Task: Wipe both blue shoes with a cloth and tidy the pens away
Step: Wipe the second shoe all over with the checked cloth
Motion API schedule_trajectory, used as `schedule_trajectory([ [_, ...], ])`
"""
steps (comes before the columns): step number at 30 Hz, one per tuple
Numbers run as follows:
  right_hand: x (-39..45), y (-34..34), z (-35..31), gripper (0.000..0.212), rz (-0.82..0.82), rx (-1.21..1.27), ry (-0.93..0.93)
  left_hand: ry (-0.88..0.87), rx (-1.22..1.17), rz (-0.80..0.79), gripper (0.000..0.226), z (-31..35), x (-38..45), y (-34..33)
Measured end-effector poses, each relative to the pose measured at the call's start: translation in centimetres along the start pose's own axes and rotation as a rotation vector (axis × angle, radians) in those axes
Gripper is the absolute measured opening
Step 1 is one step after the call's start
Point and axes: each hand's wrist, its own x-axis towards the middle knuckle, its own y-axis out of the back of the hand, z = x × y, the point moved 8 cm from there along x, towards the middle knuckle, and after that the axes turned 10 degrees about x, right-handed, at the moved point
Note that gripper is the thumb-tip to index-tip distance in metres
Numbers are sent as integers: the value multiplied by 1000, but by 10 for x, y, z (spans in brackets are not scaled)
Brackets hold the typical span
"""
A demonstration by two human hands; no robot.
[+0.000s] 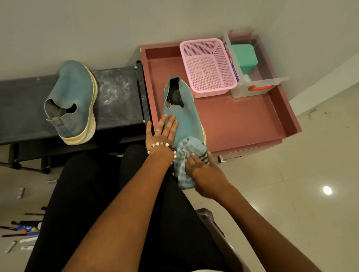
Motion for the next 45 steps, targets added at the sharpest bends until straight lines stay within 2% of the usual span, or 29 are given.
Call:
schedule_trajectory([
  [3, 37, 9, 8, 64, 35, -81, -51, 7, 32, -7, 113, -1, 1, -2],
  [9, 107, 41, 31, 59, 61, -99, -180, -7, 50, -66, 110, 0, 4, -5],
  [12, 105, 42, 25, 63, 37, -66, -157, -14, 51, -88, 111, 0, 4, -6],
  [15, 70, 30, 11, 66, 66, 31, -46, -4, 57, -73, 127, 0, 4, -7],
  [16, 52, 23, 6, 65, 74, 95, 1, 0, 51, -48, 122, 0, 4, -5],
  [18, 14, 9, 2, 69, 92, 258, 74, -3, 18, 4, 94, 1, 3, -2],
  [20, -10, -2, 5, 75, 92, 353, 92, -6, -8, 32, 81, 1, 0, 2],
  [22, -13, -5, 11, 72, 103, 271, 65, -15, -11, 28, 80, 1, 0, 2],
  [24, 1, 2, 14, 66, 120, 129, 8, -22, -12, 11, 89, 2, 0, 1],
  [29, 80, 36, 31, 62, 157, -115, -87, -22, -2, -13, 112, 2, 6, -2],
  [33, 127, 60, 42, 61, 148, -253, -51, -18, -21, -46, 137, 2, 11, -8],
  [36, 123, 56, 40, 60, 121, -259, -37, -6, -34, -53, 138, 3, 11, -8],
  [40, 72, 27, 20, 64, 121, -83, 27, 37, -9, -46, 146, 3, 8, -8],
  [41, 54, 17, 15, 64, 131, -4, 61, 45, -8, -22, 139, 4, 7, -7],
  [43, 19, 10, 15, 63, 208, 342, 117, 38, -32, 57, 100, 5, 5, -2],
  [44, 6, 14, 23, 58, 267, 569, 98, 22, -59, 90, 83, 5, 4, 2],
  [45, -5, 22, 35, 52, 333, 769, 18, 3, -75, 111, 77, 6, 3, 5],
])
